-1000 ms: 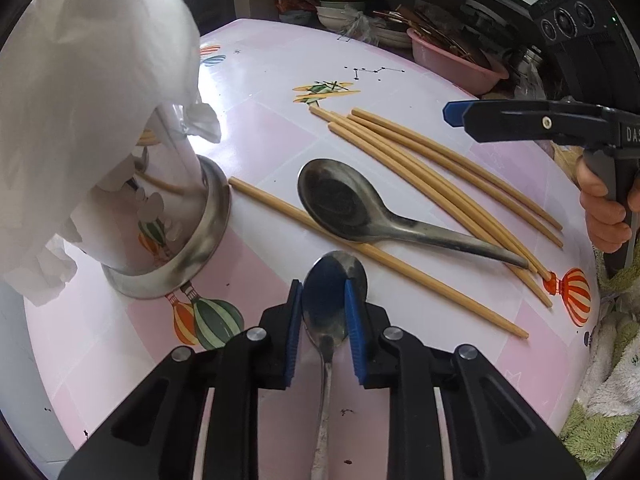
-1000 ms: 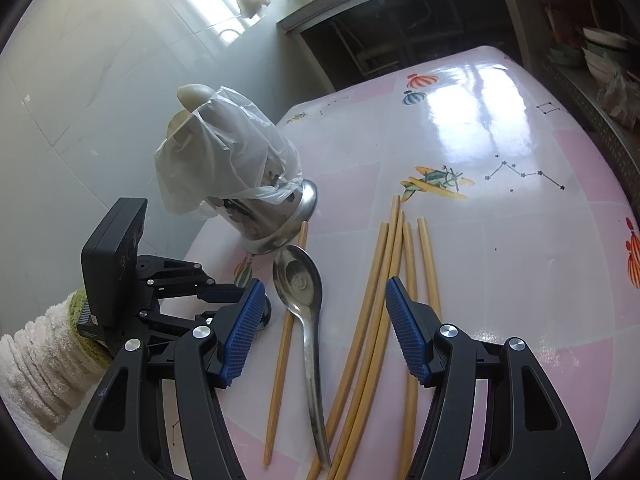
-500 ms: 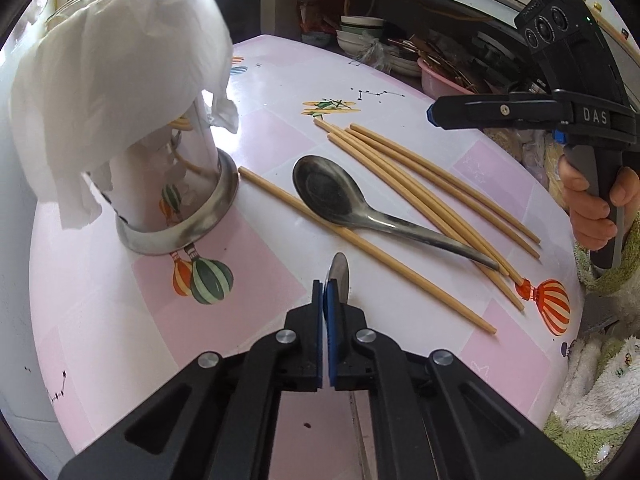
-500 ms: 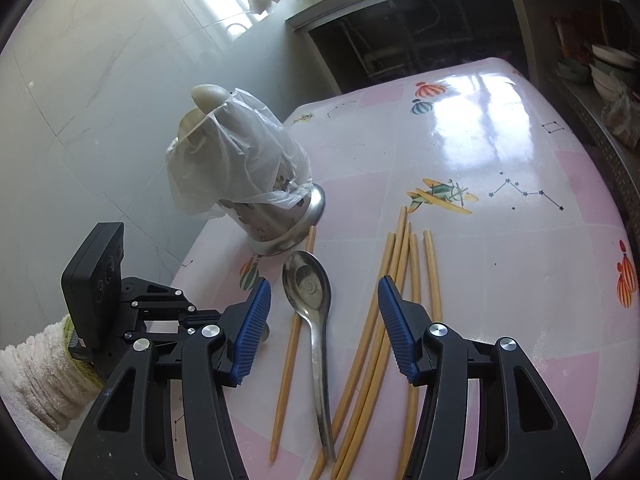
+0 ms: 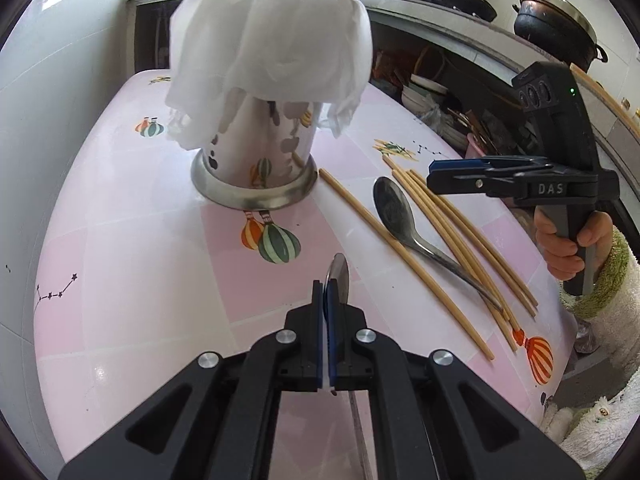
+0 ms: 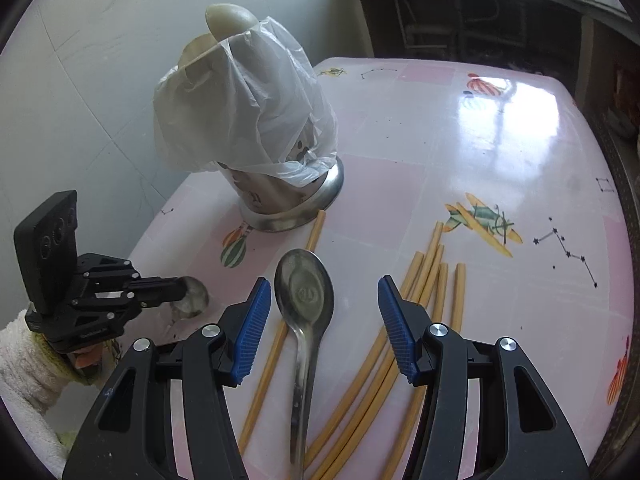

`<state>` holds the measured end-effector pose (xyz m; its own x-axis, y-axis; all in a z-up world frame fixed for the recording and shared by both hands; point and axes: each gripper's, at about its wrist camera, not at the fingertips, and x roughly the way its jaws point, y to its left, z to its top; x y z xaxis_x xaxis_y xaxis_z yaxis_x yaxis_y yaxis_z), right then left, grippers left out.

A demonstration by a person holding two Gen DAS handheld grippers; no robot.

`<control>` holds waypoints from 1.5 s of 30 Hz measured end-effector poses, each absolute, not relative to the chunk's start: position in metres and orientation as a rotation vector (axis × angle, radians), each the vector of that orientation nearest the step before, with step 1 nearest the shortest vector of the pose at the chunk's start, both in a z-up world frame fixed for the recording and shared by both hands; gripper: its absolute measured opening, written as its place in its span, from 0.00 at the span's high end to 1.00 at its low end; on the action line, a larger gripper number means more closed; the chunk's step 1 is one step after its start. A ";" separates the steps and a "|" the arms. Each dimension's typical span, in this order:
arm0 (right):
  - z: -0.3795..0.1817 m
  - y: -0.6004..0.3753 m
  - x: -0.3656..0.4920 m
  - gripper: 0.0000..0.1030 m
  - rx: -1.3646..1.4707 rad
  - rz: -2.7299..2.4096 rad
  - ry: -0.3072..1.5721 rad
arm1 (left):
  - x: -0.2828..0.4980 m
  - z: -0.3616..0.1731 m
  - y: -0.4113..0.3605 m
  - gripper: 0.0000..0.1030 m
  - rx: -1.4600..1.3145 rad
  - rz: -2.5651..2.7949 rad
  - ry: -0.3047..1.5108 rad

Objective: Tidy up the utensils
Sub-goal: 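Lift the steel spoon with the left tool while the right tool grasps the other steel spoon, then insert the steel spoon into the holder and open the left tool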

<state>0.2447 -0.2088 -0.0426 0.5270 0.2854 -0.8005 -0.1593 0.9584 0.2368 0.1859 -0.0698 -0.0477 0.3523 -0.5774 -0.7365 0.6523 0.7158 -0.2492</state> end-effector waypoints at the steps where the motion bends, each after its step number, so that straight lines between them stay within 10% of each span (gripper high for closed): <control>1: -0.045 -0.207 0.252 0.48 0.122 0.271 0.996 | 0.187 -0.046 -0.066 0.99 0.082 -0.785 0.905; 11: -0.076 -0.193 0.293 0.47 0.102 0.439 1.134 | 0.204 -0.042 -0.024 0.99 -0.072 -0.676 0.921; 23: -0.076 -0.184 0.290 0.94 0.044 0.380 1.170 | 0.205 -0.025 -0.002 0.99 -0.116 -0.657 0.850; 45: 0.058 -0.191 0.212 0.97 -0.008 0.176 0.778 | 0.172 0.061 0.009 0.99 -0.100 -0.636 0.595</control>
